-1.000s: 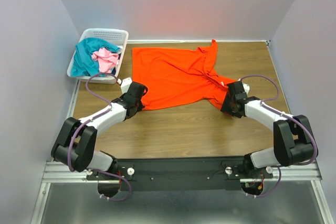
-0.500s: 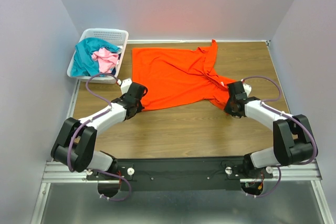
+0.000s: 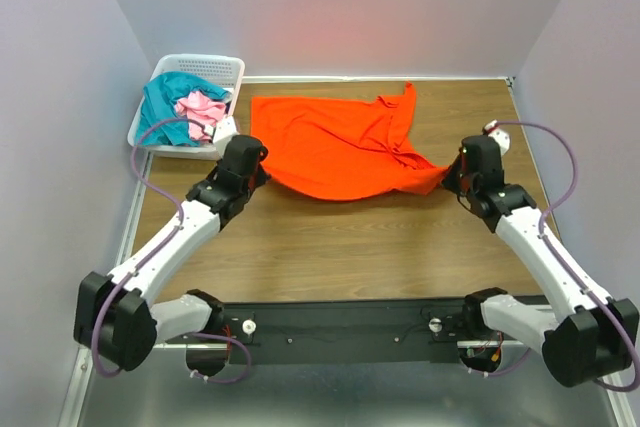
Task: Fold and stack the t-shirts
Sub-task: Flatten the tshirt out
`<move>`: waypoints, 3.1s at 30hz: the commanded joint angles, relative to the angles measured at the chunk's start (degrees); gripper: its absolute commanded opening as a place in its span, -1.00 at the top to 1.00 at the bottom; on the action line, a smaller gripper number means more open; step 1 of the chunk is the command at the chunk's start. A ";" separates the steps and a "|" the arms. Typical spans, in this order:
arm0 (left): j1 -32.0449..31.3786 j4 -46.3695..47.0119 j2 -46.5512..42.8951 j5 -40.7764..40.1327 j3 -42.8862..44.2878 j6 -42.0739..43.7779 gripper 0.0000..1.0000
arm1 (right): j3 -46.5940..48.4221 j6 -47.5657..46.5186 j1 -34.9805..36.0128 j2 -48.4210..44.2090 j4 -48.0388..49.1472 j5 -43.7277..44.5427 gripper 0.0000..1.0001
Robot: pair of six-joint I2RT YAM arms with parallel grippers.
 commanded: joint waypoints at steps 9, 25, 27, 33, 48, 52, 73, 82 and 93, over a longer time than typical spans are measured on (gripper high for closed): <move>-0.02 5.45 -16.17 -3.65 23.83 8.54 1.00 | 30.39 -5.60 0.04 -9.59 -3.74 7.35 0.99; -0.02 7.47 -21.10 16.91 50.12 15.40 1.00 | 67.33 -14.04 0.04 -8.02 -8.66 -5.38 0.99; -0.02 7.56 -21.63 18.41 50.65 15.14 1.00 | 70.32 -14.39 0.04 -7.93 -8.93 -6.27 0.99; -0.02 8.52 -22.25 17.10 48.99 14.79 1.00 | 72.00 -15.71 0.04 -6.70 -9.11 -5.58 0.99; 2.78 11.16 8.13 -6.73 27.44 11.53 1.00 | 39.60 -15.10 -0.04 12.36 -2.00 9.71 0.88; 5.77 4.26 31.20 -6.54 35.51 8.73 0.82 | 37.28 -14.83 -0.22 26.05 0.38 10.68 0.79; 6.31 6.32 36.99 6.44 31.41 10.21 -0.95 | 15.59 -5.17 -1.54 26.53 0.65 1.20 -1.00; 5.70 11.50 38.14 11.82 24.47 11.62 -0.95 | 4.33 -2.35 -3.82 21.17 0.56 0.67 -1.00; 5.87 9.50 41.56 8.31 20.95 9.69 -0.96 | 6.43 -4.90 -4.62 29.33 1.44 -5.75 -1.00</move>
